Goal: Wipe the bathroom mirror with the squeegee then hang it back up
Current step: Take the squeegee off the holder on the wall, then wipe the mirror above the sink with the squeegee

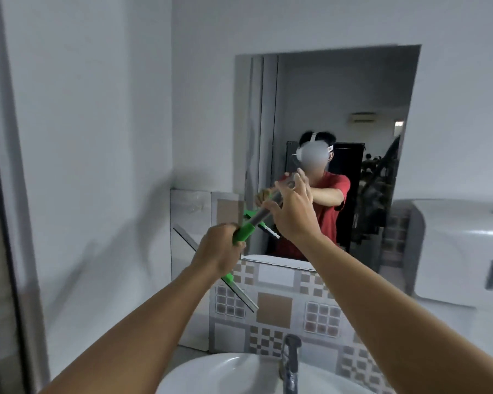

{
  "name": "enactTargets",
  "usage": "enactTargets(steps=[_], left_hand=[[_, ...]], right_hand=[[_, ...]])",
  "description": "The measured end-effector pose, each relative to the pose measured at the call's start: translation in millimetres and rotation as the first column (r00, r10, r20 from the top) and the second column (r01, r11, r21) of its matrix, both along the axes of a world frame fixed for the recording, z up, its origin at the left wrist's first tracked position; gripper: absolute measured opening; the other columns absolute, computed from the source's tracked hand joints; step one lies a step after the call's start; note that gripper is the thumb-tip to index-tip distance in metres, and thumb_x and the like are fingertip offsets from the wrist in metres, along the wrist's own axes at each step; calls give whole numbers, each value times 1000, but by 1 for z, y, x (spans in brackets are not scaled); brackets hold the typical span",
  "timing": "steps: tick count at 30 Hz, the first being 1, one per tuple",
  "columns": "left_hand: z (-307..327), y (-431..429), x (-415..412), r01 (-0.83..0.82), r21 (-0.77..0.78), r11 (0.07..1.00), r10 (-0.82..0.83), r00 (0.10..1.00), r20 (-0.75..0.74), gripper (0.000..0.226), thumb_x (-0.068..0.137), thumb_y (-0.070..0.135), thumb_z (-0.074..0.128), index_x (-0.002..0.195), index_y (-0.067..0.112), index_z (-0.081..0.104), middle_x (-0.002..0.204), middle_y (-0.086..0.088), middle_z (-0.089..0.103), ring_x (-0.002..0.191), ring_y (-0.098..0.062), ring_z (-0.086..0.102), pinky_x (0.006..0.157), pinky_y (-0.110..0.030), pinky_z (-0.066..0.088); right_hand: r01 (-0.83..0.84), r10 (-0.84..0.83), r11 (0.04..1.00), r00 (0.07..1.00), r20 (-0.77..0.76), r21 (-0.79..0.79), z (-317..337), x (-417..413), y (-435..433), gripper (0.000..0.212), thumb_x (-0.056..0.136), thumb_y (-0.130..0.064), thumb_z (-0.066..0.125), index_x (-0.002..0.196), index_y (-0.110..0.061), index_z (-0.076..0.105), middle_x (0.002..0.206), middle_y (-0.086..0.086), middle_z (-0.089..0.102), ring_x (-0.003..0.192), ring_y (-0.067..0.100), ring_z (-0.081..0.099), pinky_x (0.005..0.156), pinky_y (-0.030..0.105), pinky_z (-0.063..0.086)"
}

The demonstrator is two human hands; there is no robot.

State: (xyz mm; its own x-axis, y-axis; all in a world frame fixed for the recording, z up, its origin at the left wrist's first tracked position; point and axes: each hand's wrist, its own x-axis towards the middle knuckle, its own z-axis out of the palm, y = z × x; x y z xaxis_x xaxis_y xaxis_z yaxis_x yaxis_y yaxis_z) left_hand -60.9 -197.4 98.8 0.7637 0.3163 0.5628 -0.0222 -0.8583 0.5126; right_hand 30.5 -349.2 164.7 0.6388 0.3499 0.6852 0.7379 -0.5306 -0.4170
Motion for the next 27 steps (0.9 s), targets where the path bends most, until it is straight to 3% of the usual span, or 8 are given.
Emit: enactTargets(steps=[2, 4, 6, 8, 12, 15, 22, 27], left_hand=[[16, -16, 0, -2, 81, 997, 3, 1000, -19, 7, 96, 21, 62, 101, 18, 67, 83, -1, 67, 66, -16, 61, 59, -32, 49], [32, -29, 1, 9, 185, 983, -9, 1000, -4, 16, 95, 16, 65, 111, 16, 69, 91, -3, 67, 73, -18, 63, 67, -34, 54], [47, -37, 4, 48, 276, 960, -53, 999, 12, 19, 93, 10, 66, 112, 12, 70, 96, -4, 66, 80, -19, 64, 77, -34, 56], [61, -43, 9, 78, 356, 931, -91, 996, 21, 20, 93, 8, 65, 112, 12, 71, 97, -3, 65, 83, -17, 61, 77, -28, 50], [89, -50, 24, 101, 466, 879, -145, 988, 58, 21, 94, 5, 63, 111, 14, 72, 100, -3, 66, 89, -21, 63, 74, -31, 47], [111, -51, 36, 82, 532, 843, -168, 979, 115, 30, 92, 3, 63, 116, 18, 72, 103, -2, 69, 94, -23, 63, 77, -42, 54], [153, -36, 75, 49, 635, 771, -239, 947, 217, 39, 86, 5, 72, 124, 16, 71, 118, -1, 72, 108, -25, 63, 90, -43, 53], [142, -31, 93, -125, 579, 805, -275, 787, 552, 29, 92, 10, 61, 120, 8, 67, 116, -9, 70, 110, -28, 63, 97, -40, 52]], right_hand=[[80, -66, 989, 991, 117, -122, 3, 2, -26, 38, 98, -32, 57, 135, -24, 60, 162, 13, 28, 153, 36, 9, 121, 60, 11], [126, -81, 963, 979, 188, -239, 5, -1, -49, 18, 97, -22, 51, 100, -27, 68, 126, 10, 58, 142, 37, 32, 115, 68, 18], [144, -81, 942, 974, 210, -304, 8, -6, -68, 23, 97, -16, 48, 79, -28, 57, 90, -1, 55, 107, 27, 55, 107, 70, 31], [165, -83, 931, 964, 253, -324, 11, -7, -81, 20, 99, -19, 46, 88, -26, 62, 87, -4, 55, 85, 19, 54, 97, 69, 43], [158, -40, 913, 952, 302, -376, 27, -4, -95, 28, 100, -42, 47, 124, -32, 57, 114, -4, 66, 95, 22, 66, 93, 59, 49], [163, -23, 913, 935, 353, -373, 40, 6, -101, 29, 101, -41, 51, 123, -25, 58, 112, 0, 65, 95, 25, 65, 78, 47, 55], [133, -22, 950, 932, 362, -284, 60, 38, -92, 39, 100, -36, 49, 137, -30, 43, 122, 3, 62, 102, 25, 62, 81, 49, 55], [90, -15, 979, 927, 374, -183, 79, 59, -78, 35, 101, -19, 53, 135, -18, 49, 113, 7, 63, 90, 22, 61, 76, 43, 57]])
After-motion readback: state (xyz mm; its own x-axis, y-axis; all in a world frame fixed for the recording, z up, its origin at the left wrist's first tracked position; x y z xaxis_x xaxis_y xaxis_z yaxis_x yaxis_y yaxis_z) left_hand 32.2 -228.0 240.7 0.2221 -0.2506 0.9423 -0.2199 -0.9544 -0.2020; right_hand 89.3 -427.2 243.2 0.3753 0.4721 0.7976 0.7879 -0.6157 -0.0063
